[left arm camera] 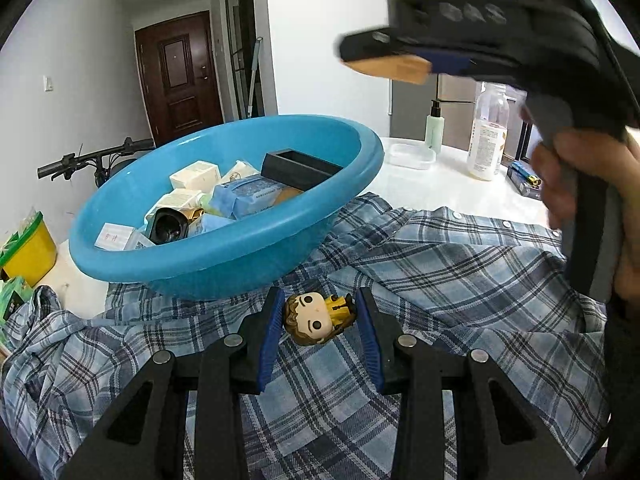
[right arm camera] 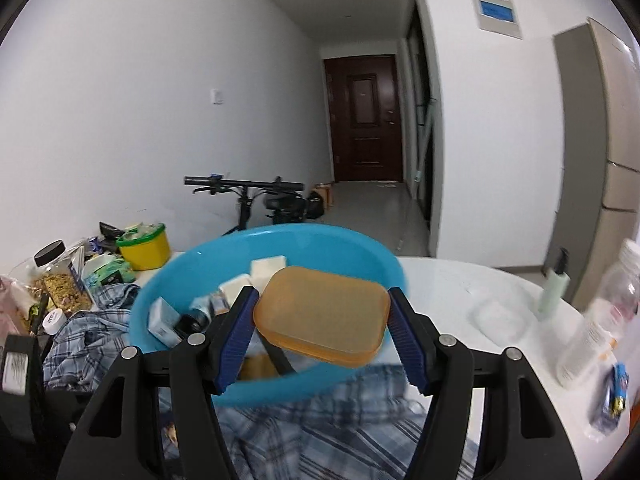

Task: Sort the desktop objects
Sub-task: 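Lift the amber block and figurine and carry both over the basin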

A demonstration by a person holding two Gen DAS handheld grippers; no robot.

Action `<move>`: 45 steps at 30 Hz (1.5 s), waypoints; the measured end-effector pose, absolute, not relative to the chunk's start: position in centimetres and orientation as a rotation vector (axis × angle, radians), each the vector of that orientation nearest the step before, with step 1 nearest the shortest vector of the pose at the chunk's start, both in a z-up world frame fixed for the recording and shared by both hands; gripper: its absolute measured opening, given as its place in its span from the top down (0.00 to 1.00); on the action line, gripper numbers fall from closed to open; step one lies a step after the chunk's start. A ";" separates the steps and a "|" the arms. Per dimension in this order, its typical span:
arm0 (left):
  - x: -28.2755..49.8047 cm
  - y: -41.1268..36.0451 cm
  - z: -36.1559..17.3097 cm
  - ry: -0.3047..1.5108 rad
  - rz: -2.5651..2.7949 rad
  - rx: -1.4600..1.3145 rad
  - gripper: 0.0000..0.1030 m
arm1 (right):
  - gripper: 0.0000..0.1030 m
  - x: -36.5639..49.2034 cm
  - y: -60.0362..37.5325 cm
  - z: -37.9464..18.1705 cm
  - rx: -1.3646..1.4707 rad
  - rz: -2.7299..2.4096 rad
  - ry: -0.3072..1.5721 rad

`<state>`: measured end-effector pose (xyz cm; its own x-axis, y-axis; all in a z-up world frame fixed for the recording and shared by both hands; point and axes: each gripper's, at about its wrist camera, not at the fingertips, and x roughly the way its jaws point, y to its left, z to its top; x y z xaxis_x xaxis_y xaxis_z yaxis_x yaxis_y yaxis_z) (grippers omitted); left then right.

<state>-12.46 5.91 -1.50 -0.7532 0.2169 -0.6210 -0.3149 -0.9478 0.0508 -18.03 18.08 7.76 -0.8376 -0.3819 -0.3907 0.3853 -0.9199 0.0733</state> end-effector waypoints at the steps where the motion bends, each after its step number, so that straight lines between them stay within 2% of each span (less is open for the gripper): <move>1: -12.5 5.9 -1.5 0.219 2.695 -0.926 0.63 | 0.38 -18.4 17.6 7.8 0.562 -2.668 0.015; 9: -12.7 5.1 -1.5 0.192 2.715 -0.938 0.63 | 0.38 -20.0 15.8 6.5 0.476 -2.596 -0.008; 15: -12.8 5.0 -1.8 0.201 2.731 -0.952 0.62 | 0.38 -20.8 15.6 4.6 0.548 -2.589 -0.027; 33: -12.7 4.5 -1.8 0.228 2.776 -0.960 0.63 | 0.38 -20.3 15.0 4.8 0.535 -2.582 0.011; 45: -10.2 3.4 0.5 0.217 2.803 -0.925 0.62 | 0.38 -20.2 14.7 4.8 0.537 -2.568 0.007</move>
<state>-10.19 3.43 0.49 -0.7896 0.1260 -0.6006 -0.2168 -0.9729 0.0809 -20.20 14.73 4.83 -0.7905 -0.4835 -0.3760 0.4855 -0.8689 0.0964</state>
